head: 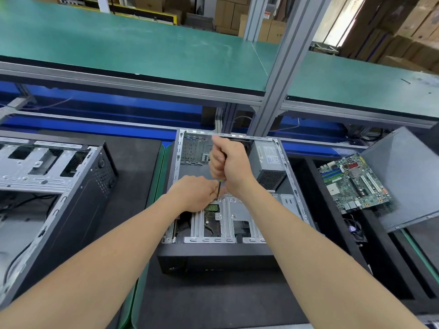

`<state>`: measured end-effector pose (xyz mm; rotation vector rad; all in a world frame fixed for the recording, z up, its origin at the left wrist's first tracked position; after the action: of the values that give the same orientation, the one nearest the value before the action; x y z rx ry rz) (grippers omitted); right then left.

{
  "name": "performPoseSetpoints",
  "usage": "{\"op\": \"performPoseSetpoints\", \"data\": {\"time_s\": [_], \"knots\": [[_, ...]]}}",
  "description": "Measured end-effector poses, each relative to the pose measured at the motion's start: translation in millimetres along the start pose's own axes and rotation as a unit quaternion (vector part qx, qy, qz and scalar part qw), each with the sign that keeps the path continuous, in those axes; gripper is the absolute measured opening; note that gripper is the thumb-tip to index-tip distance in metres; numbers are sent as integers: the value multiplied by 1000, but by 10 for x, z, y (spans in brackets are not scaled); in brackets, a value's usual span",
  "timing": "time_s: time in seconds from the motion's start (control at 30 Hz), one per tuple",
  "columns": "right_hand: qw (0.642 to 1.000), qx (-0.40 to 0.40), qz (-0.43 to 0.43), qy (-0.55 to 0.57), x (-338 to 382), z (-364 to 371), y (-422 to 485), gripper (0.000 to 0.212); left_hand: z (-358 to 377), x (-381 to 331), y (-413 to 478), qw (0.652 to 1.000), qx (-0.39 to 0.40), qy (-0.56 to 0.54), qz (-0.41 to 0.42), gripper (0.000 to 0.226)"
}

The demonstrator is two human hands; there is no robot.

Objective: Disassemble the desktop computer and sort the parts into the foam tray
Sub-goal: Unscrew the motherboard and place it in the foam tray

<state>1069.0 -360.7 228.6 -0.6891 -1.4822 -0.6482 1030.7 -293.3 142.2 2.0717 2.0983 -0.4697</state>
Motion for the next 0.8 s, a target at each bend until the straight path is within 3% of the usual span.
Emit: {"op": "performPoseSetpoints", "data": {"time_s": [0.13,0.27,0.43,0.57,0.67,0.8], "knots": [[994,108,6,19,9,11,0,52,-12,-19,-11,1000,-2,-1,1,50],[991,116,27,60,32,-38,-11,54,-15,-20,-6,1000,-16,-9,-5,56],[993,121,6,-11,105,89,-43,39,-40,-24,-14,1000,-5,-11,-7,66],[998,-5,-13,-58,133,23,-132,19,-15,-21,-13,1000,-1,-3,11,51],[984,-149,-4,-98,131,-141,-216,19,-36,-22,-7,1000,-12,-7,13,55],[967,-244,5,-69,78,-140,-280,24,-23,-27,-1,1000,-11,-10,8,37]]}}
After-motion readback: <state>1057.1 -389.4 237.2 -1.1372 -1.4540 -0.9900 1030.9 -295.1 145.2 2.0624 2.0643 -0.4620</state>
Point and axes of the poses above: each hand's wrist, its own y-axis towards the middle knuckle, its own z-axis out of the palm, x = y × z, the point moved 7 cm from there along y, towards the middle knuckle, and after that the axes turned 13 degrees about -y, right-handed, at the moved point
